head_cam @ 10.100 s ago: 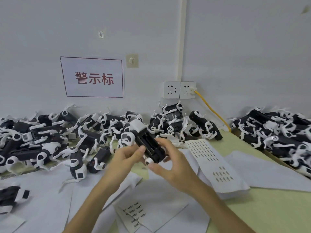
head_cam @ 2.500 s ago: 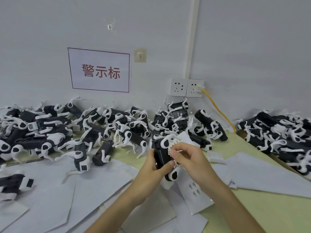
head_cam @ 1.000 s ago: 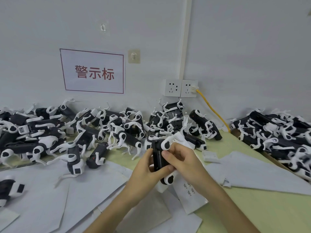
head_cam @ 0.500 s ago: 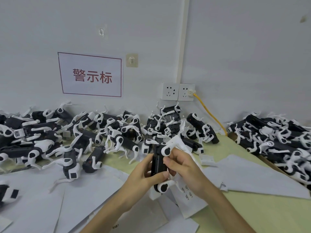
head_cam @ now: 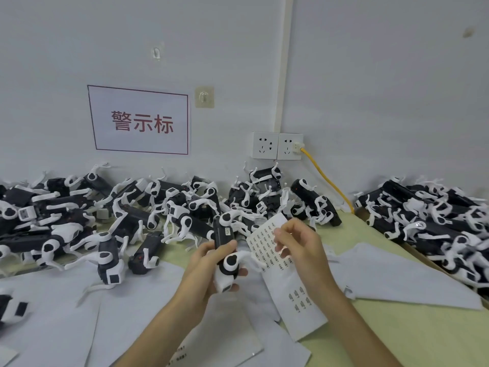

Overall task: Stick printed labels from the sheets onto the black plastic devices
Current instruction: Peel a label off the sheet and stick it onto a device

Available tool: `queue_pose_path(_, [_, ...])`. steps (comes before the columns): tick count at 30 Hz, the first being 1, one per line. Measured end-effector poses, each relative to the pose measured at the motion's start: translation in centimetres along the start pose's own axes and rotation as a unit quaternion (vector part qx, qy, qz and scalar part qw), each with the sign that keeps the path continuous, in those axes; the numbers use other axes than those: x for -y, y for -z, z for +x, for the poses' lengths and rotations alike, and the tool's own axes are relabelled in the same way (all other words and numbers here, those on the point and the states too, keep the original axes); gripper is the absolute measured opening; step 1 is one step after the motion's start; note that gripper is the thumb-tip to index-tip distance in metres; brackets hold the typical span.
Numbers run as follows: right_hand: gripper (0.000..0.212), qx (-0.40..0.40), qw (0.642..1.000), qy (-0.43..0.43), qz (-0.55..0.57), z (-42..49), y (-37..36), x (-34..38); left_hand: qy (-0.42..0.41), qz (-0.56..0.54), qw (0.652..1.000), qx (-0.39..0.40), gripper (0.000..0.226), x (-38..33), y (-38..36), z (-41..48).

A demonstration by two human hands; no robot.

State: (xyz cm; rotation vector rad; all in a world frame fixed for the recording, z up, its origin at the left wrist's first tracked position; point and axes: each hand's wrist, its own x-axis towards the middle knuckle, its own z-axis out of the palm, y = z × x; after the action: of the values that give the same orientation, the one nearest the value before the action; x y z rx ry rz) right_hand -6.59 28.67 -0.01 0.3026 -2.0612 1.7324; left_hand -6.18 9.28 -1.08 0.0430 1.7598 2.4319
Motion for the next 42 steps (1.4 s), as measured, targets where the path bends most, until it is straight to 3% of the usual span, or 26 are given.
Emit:
queue_pose_path(2, [0.014,0.034,0.999,-0.015,0.008,0.1,0.3,-0.1,0.018,0.052,0.998,0.027,0.071,-0.4,0.3,0.1])
queue_pose_path(4, [0.041,0.128,0.992,-0.019,0.008,0.1,0.7,-0.1,0.044,0.08,0.993,0.077,0.077,-0.6,0.4,0.2])
queue_pose_path(6, [0.052,0.216,0.976,-0.01,0.0,0.1,1.0,0.3,0.077,0.098,0.985,0.12,0.075,-0.6,0.6,0.3])
queue_pose_path(10, [0.037,0.268,0.963,-0.013,-0.03,0.0,1.7,1.0,0.158,0.08,0.975,0.133,0.092,-0.6,1.0,0.4])
queue_pose_path(12, [0.033,0.28,0.958,-0.023,-0.056,0.1,2.4,1.0,0.157,0.094,0.977,0.111,0.092,-0.6,1.1,0.6])
queue_pose_path(15, [0.032,0.304,0.948,-0.073,-0.065,0.3,4.1,0.8,0.023,0.211,0.977,-0.035,0.074,-0.1,1.1,1.0])
queue_pose_path(17, [0.038,0.313,0.94,-0.113,-0.078,0.5,5.3,0.6,-0.135,0.255,0.947,-0.139,0.043,0.1,1.5,1.3])
queue_pose_path(19, [0.041,0.29,0.945,-0.14,-0.056,0.9,6.2,0.7,-0.223,0.239,0.921,-0.21,0.009,-0.2,2.3,1.5])
queue_pose_path(21, [0.033,0.185,0.964,-0.162,0.098,1.5,7.2,0.7,-0.244,0.209,0.911,-0.26,0.022,-0.4,3.0,1.8])
queue_pose_path(22, [0.026,0.114,0.955,-0.151,0.228,1.8,7.8,0.9,-0.246,0.206,0.906,-0.275,0.031,-0.3,3.3,2.0])
queue_pose_path(24, [0.035,0.025,0.876,-0.087,0.475,2.1,9.1,1.2,-0.239,0.214,0.905,-0.28,0.047,-0.3,3.8,2.2])
queue_pose_path(25, [0.054,0.009,0.836,-0.061,0.546,2.2,9.8,1.2,-0.22,0.214,0.913,-0.27,0.052,-0.1,4.1,2.5])
queue_pose_path(26, [0.071,-0.001,0.819,-0.046,0.572,2.2,10.3,1.3,-0.196,0.211,0.924,-0.253,0.054,0.1,4.4,2.8])
queue_pose_path(28, [0.078,-0.017,0.831,-0.056,0.553,2.4,10.2,1.3,-0.157,0.204,0.941,-0.22,0.04,0.1,4.7,3.3])
queue_pose_path(31, [0.052,-0.039,0.869,-0.108,0.482,2.3,8.7,1.0,-0.152,0.19,0.947,-0.21,0.008,0.1,5.0,3.5])
queue_pose_path(36, [0.033,-0.033,0.927,-0.135,0.348,2.2,7.0,1.2,-0.155,0.188,0.951,-0.189,0.011,0.6,5.4,3.9])
queue_pose_path(42, [0.021,-0.01,0.953,-0.146,0.267,2.0,5.8,0.7,-0.178,0.173,0.945,-0.212,0.012,1.2,5.7,4.6])
